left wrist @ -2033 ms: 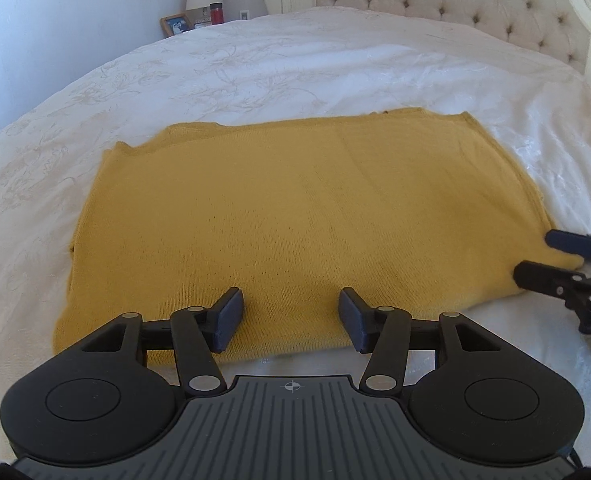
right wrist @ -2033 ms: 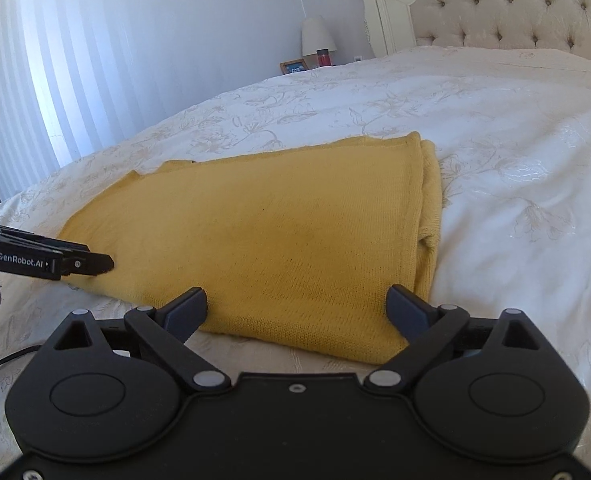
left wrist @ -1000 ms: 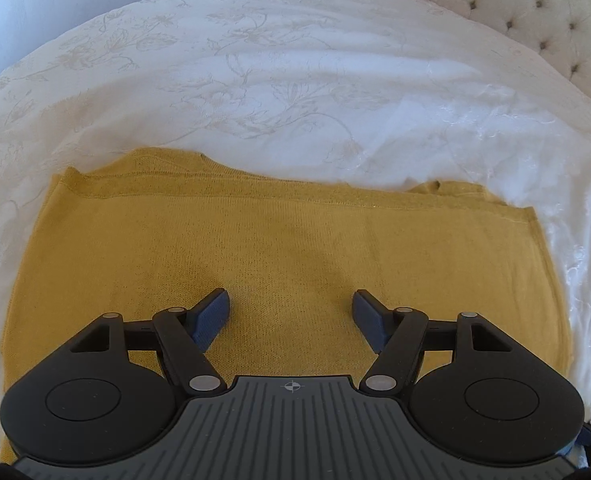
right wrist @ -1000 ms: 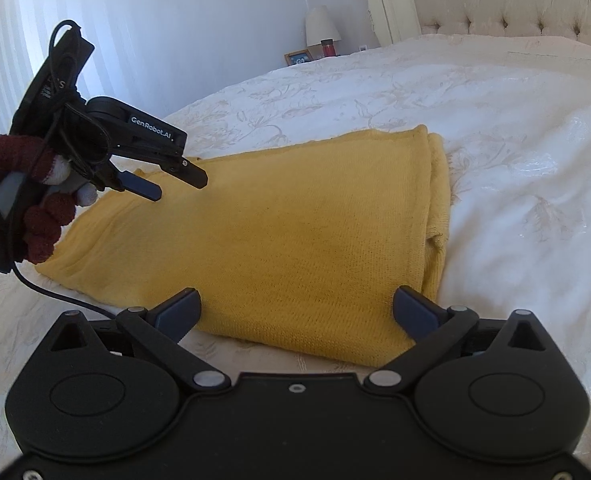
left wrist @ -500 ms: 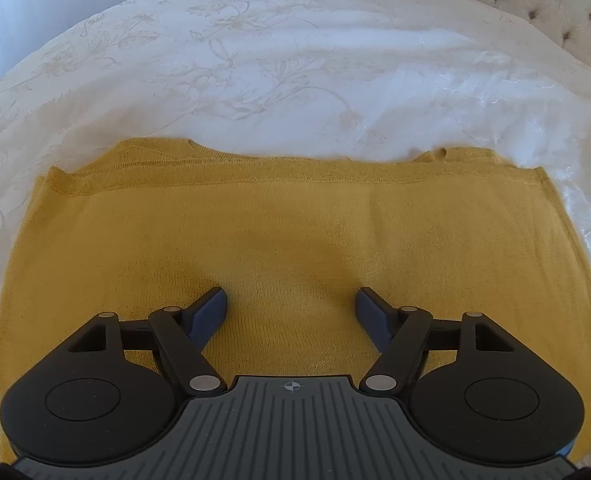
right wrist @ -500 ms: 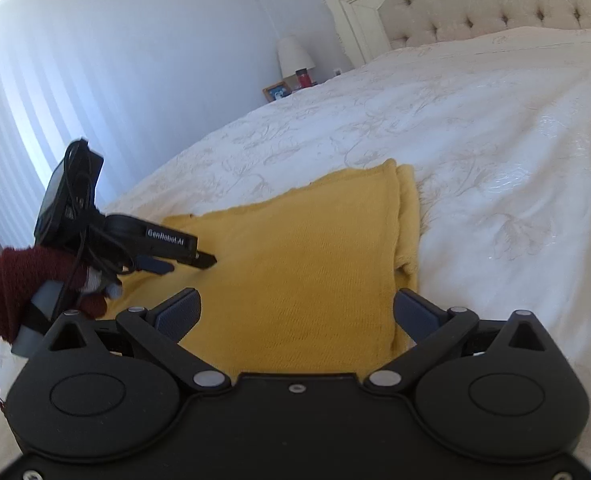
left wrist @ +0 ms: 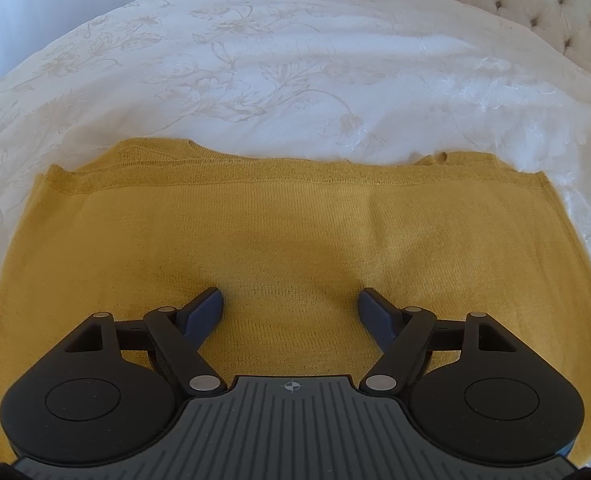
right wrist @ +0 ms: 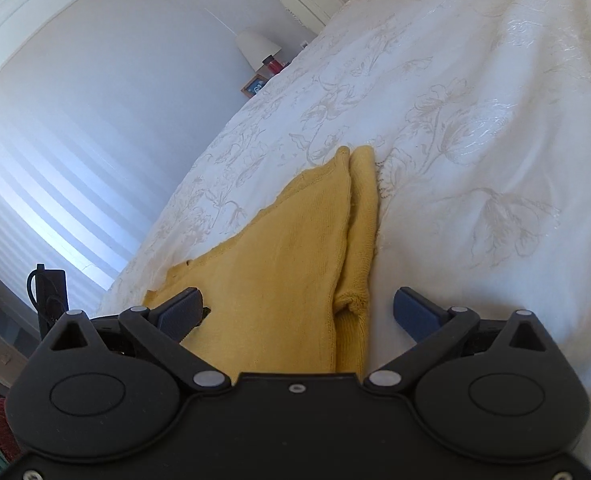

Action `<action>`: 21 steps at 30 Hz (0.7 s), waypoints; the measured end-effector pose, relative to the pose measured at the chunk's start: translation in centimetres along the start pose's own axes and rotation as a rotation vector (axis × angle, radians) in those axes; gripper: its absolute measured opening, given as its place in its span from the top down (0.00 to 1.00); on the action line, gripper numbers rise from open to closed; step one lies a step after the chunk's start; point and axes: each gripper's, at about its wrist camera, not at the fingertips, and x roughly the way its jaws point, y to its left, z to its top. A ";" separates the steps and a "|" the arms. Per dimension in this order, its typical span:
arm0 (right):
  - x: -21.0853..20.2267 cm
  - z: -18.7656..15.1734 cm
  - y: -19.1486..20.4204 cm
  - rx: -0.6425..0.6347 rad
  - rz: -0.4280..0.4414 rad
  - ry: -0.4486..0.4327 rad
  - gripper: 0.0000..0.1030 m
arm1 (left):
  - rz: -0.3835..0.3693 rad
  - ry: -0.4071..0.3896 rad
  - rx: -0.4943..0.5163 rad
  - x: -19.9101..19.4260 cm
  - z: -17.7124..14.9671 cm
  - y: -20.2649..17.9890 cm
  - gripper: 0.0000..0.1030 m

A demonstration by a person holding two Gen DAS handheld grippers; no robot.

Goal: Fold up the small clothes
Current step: 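Move the right gripper to a side edge of the folded sweater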

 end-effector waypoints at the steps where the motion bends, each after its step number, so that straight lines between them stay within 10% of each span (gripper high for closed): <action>1: 0.8 0.3 0.1 -0.002 -0.003 0.021 0.10 | -0.001 0.001 -0.001 0.0 0.0 0.0 0.27; 11: 5.1 2.4 -0.3 0.090 0.008 0.127 0.17 | -0.040 -0.006 -0.015 0.0 0.0 0.5 0.21; 21: 4.4 2.2 -1.0 0.116 -0.065 0.125 0.46 | -0.108 -0.025 0.014 -4.2 -3.5 1.4 0.21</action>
